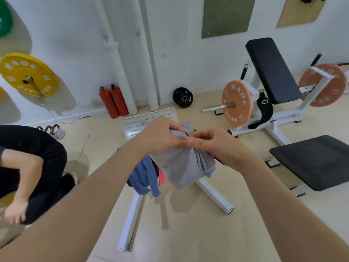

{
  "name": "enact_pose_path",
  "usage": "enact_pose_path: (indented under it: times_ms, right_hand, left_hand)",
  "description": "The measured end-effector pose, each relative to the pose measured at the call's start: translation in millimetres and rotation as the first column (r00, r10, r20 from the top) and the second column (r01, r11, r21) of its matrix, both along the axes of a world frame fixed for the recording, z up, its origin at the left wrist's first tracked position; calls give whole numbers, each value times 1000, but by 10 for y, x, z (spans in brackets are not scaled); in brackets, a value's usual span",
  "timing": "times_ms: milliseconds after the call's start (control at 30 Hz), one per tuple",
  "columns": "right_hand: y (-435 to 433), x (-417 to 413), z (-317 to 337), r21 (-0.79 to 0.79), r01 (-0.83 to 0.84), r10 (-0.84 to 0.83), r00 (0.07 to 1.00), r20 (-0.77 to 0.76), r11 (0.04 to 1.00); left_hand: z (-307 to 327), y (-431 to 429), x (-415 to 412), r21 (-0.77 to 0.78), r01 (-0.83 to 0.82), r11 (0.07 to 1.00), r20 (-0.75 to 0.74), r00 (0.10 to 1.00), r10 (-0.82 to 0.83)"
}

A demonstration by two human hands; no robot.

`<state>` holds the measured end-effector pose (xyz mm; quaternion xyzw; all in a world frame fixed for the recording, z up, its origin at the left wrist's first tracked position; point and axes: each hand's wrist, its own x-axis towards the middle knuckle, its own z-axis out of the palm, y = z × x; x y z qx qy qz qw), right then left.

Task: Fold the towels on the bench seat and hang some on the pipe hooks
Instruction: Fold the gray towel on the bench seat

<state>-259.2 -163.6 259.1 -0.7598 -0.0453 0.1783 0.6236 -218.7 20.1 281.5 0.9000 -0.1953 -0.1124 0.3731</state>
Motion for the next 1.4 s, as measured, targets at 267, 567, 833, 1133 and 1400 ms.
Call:
enact_pose_path:
  times_ms: [267,567,833,1133,1400]
  right_hand:
    - [797,-95,411,-217,-172,223,945,238,961]
    - [1933,-118,862,-326,-333,434,844,315,885]
    - [2834,180,974,-253,-194,281,881,379,948]
    - [3290,763,792,322,132,-234,924,302,938]
    - [3514,1410,835,427,127,-259,928,269,895]
  left_hand:
    - [420,843,-177,184,-34,982,98,995,16]
    - [930,2099,-462,85,70,994,68,995,-76]
    - [984,3450,-246,-2,-37,999,160,986,37]
    - [1032,3869,478,4,-51,999,113,992,50]
    - [1040,4027,1221,152,-98,983,258,965,56]
